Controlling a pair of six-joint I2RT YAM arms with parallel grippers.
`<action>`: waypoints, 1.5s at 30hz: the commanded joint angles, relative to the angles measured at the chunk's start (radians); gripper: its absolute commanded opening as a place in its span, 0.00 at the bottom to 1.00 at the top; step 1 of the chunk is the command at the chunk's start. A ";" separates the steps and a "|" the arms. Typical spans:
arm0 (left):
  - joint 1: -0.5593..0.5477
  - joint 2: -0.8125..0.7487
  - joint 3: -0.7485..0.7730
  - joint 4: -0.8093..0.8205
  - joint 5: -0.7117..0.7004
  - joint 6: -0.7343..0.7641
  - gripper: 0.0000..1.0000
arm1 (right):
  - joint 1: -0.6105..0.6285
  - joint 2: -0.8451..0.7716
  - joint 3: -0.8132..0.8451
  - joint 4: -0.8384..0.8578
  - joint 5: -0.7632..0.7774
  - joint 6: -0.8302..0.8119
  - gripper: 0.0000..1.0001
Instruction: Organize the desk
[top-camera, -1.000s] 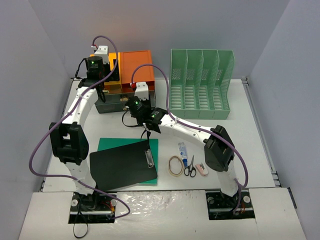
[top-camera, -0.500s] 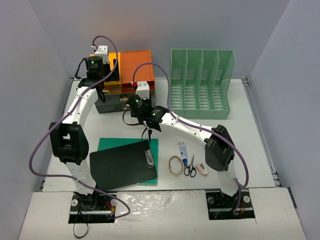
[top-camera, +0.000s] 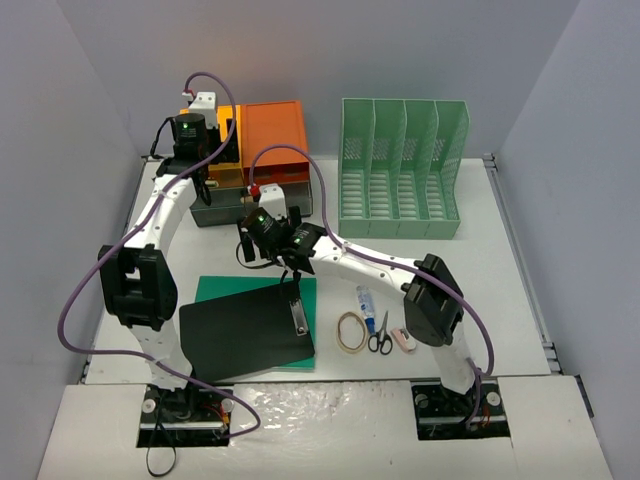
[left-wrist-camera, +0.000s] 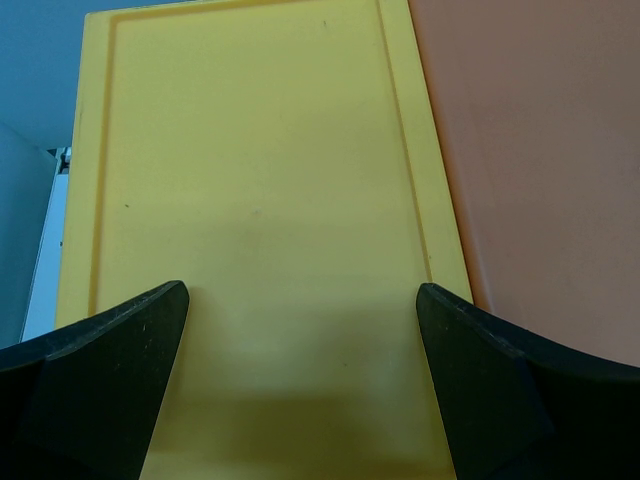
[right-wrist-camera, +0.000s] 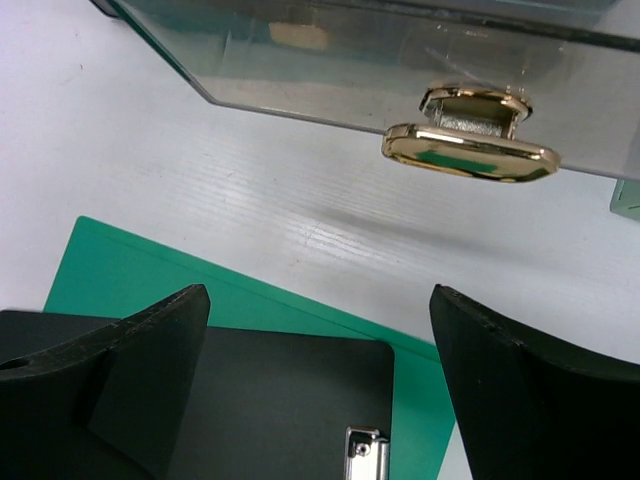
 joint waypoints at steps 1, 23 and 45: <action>0.001 0.018 -0.036 -0.190 0.001 0.033 0.97 | 0.028 -0.160 -0.008 -0.022 0.061 0.020 0.89; 0.001 0.001 -0.015 -0.224 0.001 -0.008 0.97 | -0.038 -0.499 -0.561 -0.292 0.178 0.478 0.84; 0.003 -0.028 -0.045 -0.216 0.001 -0.007 0.97 | -0.068 -0.504 -0.798 -0.281 0.155 0.605 0.57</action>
